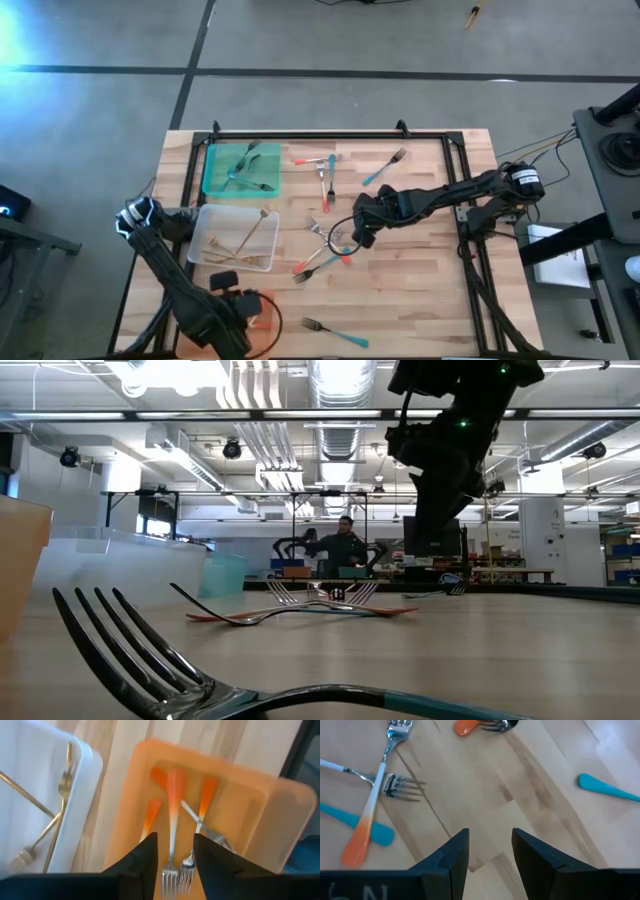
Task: Sort silverware by color (type)
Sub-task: Put the orange fork into the orange bin, then put the blue fork into the blue bin
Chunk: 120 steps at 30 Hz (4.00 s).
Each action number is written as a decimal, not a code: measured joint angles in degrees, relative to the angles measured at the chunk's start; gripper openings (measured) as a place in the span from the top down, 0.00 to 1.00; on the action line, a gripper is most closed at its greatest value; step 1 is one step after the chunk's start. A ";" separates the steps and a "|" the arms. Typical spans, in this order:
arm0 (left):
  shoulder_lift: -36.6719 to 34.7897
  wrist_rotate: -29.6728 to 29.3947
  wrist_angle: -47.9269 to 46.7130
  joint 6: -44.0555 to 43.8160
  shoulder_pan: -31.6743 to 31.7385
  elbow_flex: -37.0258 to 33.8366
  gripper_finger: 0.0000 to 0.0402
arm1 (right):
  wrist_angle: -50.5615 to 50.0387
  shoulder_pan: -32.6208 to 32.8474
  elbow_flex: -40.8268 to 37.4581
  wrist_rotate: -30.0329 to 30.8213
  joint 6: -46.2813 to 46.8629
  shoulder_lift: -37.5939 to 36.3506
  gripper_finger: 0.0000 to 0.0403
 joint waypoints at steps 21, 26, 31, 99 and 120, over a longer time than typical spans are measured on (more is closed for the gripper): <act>-0.92 -53.62 -2.55 7.04 3.22 0.31 0.65 | -11.68 10.03 0.32 -2.96 4.60 0.06 0.65; -3.84 -50.20 -2.52 7.50 9.05 -7.09 0.65 | -14.85 8.43 0.39 -0.10 6.98 -0.13 0.65; -8.81 -46.96 5.31 15.32 16.77 -16.61 0.65 | -14.92 3.98 0.39 0.07 5.82 -0.13 0.65; -23.19 -12.23 80.33 78.03 61.26 -34.23 0.65 | 6.50 -44.00 -0.51 -8.11 -85.70 13.46 0.92; -23.28 -14.06 73.02 79.24 66.90 -34.86 0.65 | 20.45 -43.27 0.48 -23.39 -65.21 5.34 0.98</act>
